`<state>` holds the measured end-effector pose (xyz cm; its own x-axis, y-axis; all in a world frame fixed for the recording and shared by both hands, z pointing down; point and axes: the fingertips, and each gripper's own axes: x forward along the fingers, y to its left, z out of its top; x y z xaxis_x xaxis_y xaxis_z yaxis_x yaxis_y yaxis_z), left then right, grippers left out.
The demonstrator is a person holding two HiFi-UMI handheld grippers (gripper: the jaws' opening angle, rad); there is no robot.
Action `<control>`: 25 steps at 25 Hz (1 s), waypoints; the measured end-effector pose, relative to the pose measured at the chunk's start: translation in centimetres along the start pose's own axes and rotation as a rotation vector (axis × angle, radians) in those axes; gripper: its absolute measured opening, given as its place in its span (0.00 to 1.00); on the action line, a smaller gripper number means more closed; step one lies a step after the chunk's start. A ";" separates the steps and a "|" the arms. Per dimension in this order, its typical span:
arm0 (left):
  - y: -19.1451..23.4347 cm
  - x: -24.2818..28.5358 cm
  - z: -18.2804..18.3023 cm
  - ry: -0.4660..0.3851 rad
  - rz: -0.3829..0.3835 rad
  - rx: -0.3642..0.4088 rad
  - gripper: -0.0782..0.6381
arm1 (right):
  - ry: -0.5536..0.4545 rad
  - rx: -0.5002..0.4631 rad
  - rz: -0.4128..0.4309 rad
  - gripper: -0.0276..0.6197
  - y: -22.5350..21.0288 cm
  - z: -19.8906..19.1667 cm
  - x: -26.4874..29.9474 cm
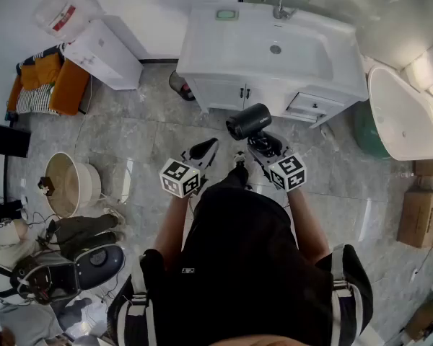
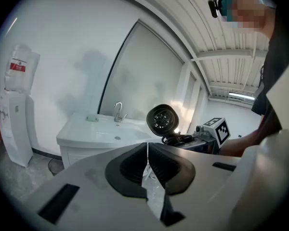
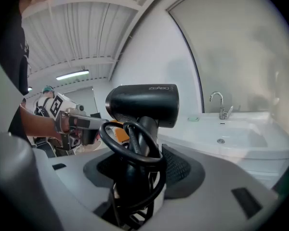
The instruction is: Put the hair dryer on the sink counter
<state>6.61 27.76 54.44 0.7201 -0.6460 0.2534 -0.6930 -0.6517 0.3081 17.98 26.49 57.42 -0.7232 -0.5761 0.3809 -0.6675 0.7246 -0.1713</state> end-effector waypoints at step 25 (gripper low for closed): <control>5.1 -0.1 0.5 -0.021 0.030 -0.065 0.14 | 0.033 0.006 -0.011 0.49 -1.3 0.8 3.5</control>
<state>3.05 24.30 55.51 0.6977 -0.6733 0.2446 -0.7101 -0.6051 0.3600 16.14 23.25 58.30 -0.7099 -0.5709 0.4124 -0.6762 0.7163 -0.1723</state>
